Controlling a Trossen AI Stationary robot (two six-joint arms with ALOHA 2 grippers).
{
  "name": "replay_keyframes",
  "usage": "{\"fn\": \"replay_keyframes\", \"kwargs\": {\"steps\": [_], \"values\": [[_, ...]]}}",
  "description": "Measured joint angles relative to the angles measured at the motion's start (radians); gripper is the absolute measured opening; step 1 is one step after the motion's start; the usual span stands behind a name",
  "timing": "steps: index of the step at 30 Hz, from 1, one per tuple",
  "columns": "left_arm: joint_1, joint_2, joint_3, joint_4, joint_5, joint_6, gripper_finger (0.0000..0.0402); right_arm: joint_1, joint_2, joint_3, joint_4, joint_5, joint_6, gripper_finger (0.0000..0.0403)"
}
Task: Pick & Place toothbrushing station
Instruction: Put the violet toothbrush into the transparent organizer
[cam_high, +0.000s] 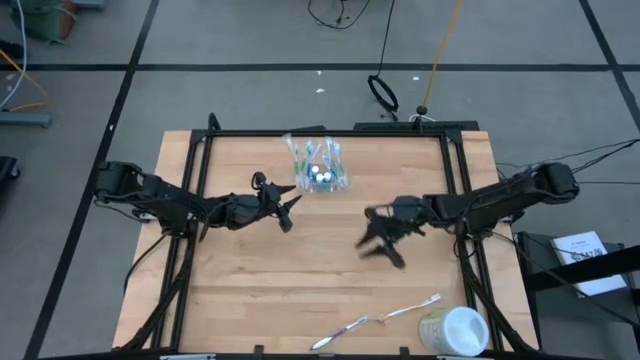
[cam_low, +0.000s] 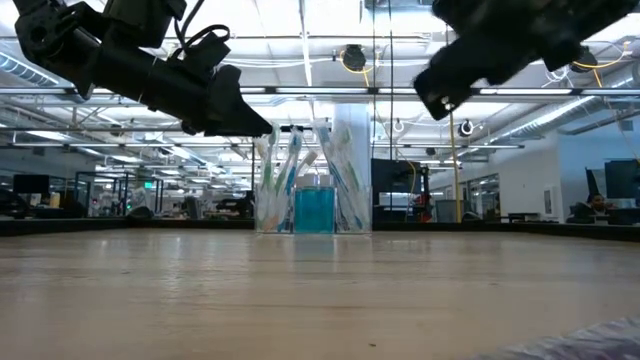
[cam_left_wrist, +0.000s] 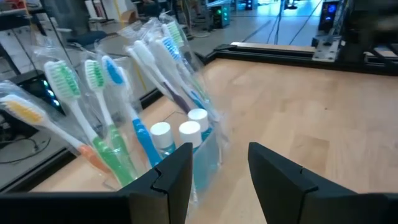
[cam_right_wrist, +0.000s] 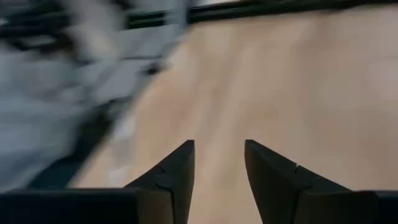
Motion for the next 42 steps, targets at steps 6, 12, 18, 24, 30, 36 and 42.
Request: {"fn": "replay_keyframes", "kwargs": {"steps": [6,12,18,24,30,36,42], "values": [[0.000,0.000,0.000,-0.001,0.006,0.000,0.0161,0.168,0.088,-0.104,0.232,-0.046,-0.029,0.0137],[0.000,0.000,0.000,-0.001,0.007,-0.007,0.0161,0.316,0.251,-0.122,0.505,-0.046,0.056,0.0146],[0.004,0.000,0.000,0.001,0.021,-0.069,0.0161,0.409,0.363,-0.083,0.578,0.051,0.077,0.0145],[0.023,0.000,0.000,-0.027,0.148,-0.149,0.0161,0.463,0.443,-0.047,0.556,0.189,0.071,0.0146],[0.010,0.000,0.000,-0.056,0.240,-0.260,0.0161,0.501,0.565,0.068,0.466,0.240,0.099,0.0144],[-0.016,0.000,0.000,-0.043,0.245,-0.293,0.0161,0.531,0.612,0.110,0.345,0.303,0.116,0.0144],[-0.036,0.000,0.000,-0.034,0.244,-0.288,0.0161,0.544,0.647,0.111,0.355,0.351,0.147,0.0142]]}}
